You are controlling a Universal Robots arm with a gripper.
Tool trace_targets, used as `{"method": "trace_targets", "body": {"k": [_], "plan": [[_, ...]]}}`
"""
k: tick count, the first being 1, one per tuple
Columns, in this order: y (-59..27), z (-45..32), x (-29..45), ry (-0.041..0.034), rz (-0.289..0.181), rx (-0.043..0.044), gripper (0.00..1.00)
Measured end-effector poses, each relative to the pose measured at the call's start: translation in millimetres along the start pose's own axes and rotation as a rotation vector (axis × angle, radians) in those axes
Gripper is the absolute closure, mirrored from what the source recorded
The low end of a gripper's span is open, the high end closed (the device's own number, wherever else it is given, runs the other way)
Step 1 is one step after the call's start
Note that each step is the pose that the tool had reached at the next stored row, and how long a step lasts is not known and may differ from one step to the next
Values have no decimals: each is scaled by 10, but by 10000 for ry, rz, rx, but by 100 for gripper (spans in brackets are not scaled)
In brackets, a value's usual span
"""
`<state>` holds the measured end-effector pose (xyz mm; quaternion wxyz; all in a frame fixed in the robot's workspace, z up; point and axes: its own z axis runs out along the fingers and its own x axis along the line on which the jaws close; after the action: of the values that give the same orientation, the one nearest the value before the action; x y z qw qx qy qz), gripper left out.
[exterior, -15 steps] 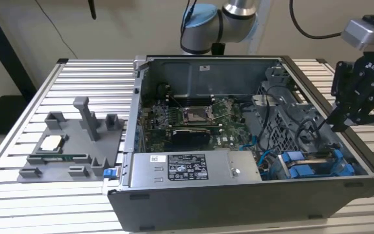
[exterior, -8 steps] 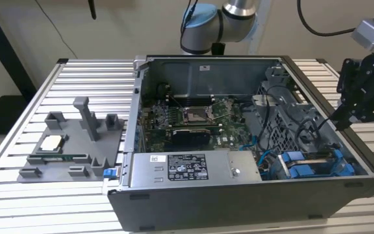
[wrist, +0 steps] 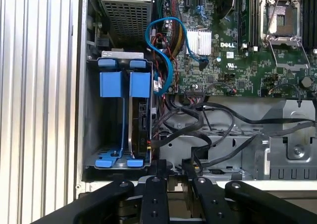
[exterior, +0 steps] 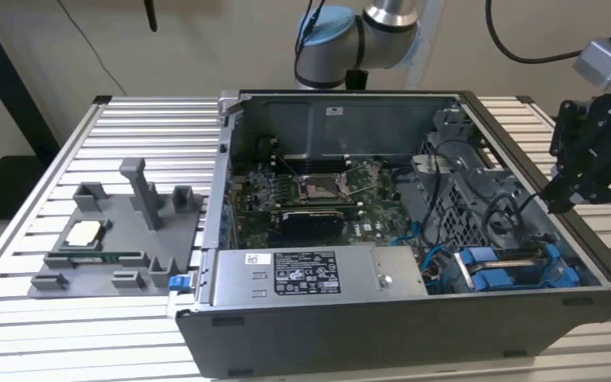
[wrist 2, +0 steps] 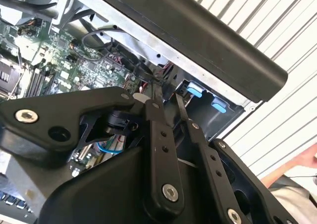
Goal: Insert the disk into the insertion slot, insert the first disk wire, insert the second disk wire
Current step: 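Insert the second disk wire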
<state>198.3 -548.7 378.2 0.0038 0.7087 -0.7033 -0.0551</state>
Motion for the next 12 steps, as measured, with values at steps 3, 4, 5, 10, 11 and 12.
{"method": "trace_targets", "body": {"k": [3, 4, 5, 10, 11, 12], "plan": [[0, 4, 0, -3, 0, 0, 73], [0, 5, 0, -4, 0, 0, 73], [-1, 6, 0, -6, -1, 0, 73], [-1, 9, 1, -23, -2, 0, 73], [-1, 9, 1, -23, -2, 1, 73], [-1, 9, 0, -23, -2, 1, 73]]}}
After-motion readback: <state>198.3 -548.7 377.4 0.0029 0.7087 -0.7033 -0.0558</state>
